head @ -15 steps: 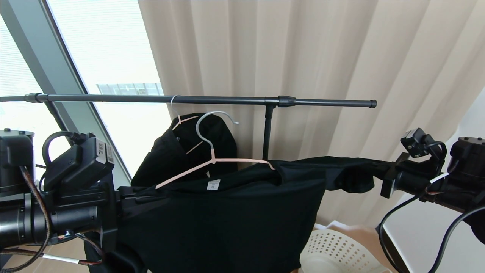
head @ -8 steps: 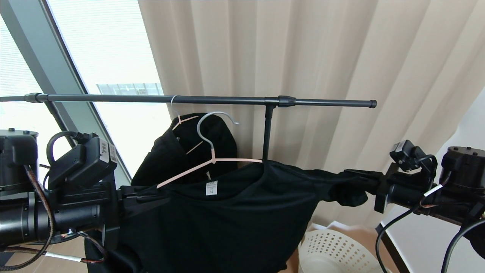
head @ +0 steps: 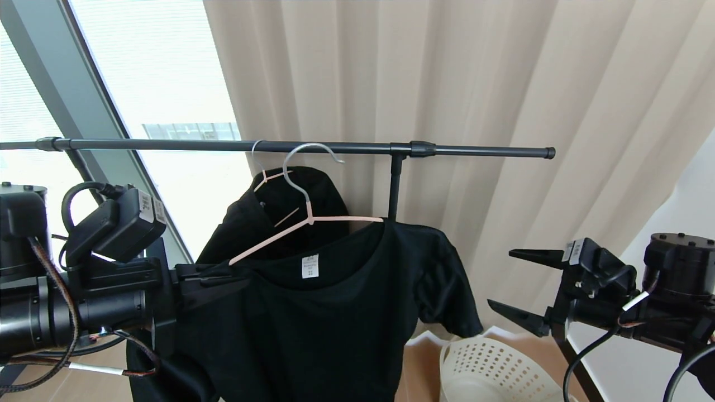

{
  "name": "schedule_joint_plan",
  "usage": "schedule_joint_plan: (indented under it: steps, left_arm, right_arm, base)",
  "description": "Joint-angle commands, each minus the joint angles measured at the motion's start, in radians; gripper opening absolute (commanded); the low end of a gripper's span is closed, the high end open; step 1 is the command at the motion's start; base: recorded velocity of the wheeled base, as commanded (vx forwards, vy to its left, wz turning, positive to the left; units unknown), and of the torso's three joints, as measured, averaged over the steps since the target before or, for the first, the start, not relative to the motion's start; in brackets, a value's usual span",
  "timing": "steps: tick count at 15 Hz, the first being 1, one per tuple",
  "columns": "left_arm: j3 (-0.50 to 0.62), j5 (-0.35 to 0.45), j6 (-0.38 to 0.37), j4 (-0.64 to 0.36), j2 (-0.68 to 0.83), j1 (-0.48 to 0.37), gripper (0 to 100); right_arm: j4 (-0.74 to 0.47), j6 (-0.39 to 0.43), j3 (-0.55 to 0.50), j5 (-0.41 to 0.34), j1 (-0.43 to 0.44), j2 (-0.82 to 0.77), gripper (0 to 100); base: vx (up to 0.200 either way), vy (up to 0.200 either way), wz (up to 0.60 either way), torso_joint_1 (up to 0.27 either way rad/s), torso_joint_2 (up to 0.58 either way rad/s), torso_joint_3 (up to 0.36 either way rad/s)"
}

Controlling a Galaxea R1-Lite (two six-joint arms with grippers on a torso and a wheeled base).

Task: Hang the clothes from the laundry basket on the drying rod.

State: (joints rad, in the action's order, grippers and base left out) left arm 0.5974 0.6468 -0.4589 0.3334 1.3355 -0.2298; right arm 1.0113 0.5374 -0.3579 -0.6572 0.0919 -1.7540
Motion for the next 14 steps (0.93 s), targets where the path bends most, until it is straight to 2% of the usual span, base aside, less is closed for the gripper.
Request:
schedule_joint_plan:
  steps: [1, 3, 5, 6, 7, 8, 9, 10, 11, 12, 14]
  left_arm:
    - [0.002, -0.001, 0.0, 0.003, 0.002, 0.017, 0]
    - [0.016, -0.001, 0.003, 0.003, 0.007, 0.046, 0]
    - [0.022, -0.004, 0.0, 0.003, 0.01, 0.069, 0]
    - [0.022, -0.004, 0.0, 0.003, 0.01, 0.07, 0]
    - [0.033, -0.009, 0.0, 0.001, 0.021, 0.084, 0]
    - [0.033, -0.012, -0.001, 0.001, 0.022, 0.093, 0]
    - [0.05, -0.013, -0.003, -0.001, 0.037, 0.116, 0]
    - [0.059, -0.019, -0.001, -0.004, 0.045, 0.119, 0]
    - [0.073, -0.098, 0.003, -0.002, 0.074, 0.118, 0]
    - [0.087, -0.141, 0.005, -0.002, 0.097, 0.116, 0]
    - [0.094, -0.156, 0.006, -0.002, 0.12, 0.115, 0]
  right_arm:
    - [0.001, 0.004, 0.023, 0.001, 0.032, 0.019, 100]
    - [0.0, -0.002, 0.017, 0.019, 0.057, 0.038, 100]
    - [-0.005, -0.027, 0.01, 0.111, 0.117, 0.061, 100]
    - [-0.005, -0.03, 0.01, 0.114, 0.12, 0.062, 100]
    - [-0.005, -0.148, -0.004, 0.165, 0.17, 0.093, 100]
    - [-0.002, -0.215, -0.015, 0.194, 0.195, 0.103, 100]
    - [-0.008, -0.341, -0.049, 0.275, 0.238, 0.123, 100]
    - [-0.008, -0.383, -0.066, 0.307, 0.253, 0.123, 100]
    - [-0.008, -0.471, -0.096, 0.367, 0.285, 0.126, 100]
    - [-0.01, -0.522, -0.116, 0.392, 0.296, 0.128, 100]
    - [-0.01, -0.565, -0.135, 0.419, 0.305, 0.13, 100]
  base:
    - [0.0, 0.0, 0.0, 0.0, 0.0, 0.0]
    - [0.0, 0.0, 0.0, 0.0, 0.0, 0.0]
    - [0.0, 0.0, 0.0, 0.0, 0.0, 0.0]
    - [0.0, 0.0, 0.0, 0.0, 0.0, 0.0]
    - [0.0, 0.0, 0.0, 0.0, 0.0, 0.0]
    - [0.0, 0.0, 0.0, 0.0, 0.0, 0.0]
    - [0.0, 0.0, 0.0, 0.0, 0.0, 0.0]
    - [0.0, 0.0, 0.0, 0.0, 0.0, 0.0]
    - [0.0, 0.0, 0.0, 0.0, 0.0, 0.0]
    - [0.0, 0.0, 0.0, 0.0, 0.0, 0.0]
    - [0.0, 0.0, 0.0, 0.0, 0.0, 0.0]
